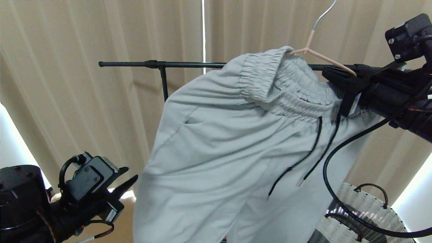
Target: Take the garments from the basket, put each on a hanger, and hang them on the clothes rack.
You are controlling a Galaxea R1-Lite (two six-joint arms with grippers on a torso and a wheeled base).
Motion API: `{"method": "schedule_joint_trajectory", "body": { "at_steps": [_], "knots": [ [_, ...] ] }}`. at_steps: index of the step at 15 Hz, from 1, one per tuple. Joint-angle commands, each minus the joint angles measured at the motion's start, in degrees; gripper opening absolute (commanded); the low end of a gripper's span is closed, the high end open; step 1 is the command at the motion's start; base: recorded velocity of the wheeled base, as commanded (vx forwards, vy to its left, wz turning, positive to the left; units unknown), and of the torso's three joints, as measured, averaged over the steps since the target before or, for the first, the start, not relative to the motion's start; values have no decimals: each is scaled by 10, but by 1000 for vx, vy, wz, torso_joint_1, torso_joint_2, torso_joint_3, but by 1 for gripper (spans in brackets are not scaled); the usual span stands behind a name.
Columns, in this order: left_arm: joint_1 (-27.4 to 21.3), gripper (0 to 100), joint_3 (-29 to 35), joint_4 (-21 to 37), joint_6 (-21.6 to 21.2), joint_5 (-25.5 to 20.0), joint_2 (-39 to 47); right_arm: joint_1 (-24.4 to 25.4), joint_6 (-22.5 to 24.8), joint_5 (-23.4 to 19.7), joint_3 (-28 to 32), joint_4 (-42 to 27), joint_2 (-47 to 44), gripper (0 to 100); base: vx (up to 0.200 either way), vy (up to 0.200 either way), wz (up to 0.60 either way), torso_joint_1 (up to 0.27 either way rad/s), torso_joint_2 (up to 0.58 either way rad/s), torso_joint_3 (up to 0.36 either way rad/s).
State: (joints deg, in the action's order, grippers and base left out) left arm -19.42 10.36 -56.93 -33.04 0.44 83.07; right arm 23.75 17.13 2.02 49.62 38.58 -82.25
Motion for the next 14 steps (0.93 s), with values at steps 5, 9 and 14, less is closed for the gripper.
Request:
{"method": "schedule_joint_trajectory", "body": {
  "at_steps": [5,9,14],
  "knots": [
    [-2,100,5,-3,13,-25,-55,0,1,6,-17,-21,-5,0,0,0,0,0,0,0],
    [18,100,73,29,102,-21,-154,-20,1,18,-20,-44,-3,0,0,0,0,0,0,0],
    [69,100,129,157,263,-25,-210,-20,2,43,-19,-73,-3,0,0,0,0,0,0,0]
  ]
}}
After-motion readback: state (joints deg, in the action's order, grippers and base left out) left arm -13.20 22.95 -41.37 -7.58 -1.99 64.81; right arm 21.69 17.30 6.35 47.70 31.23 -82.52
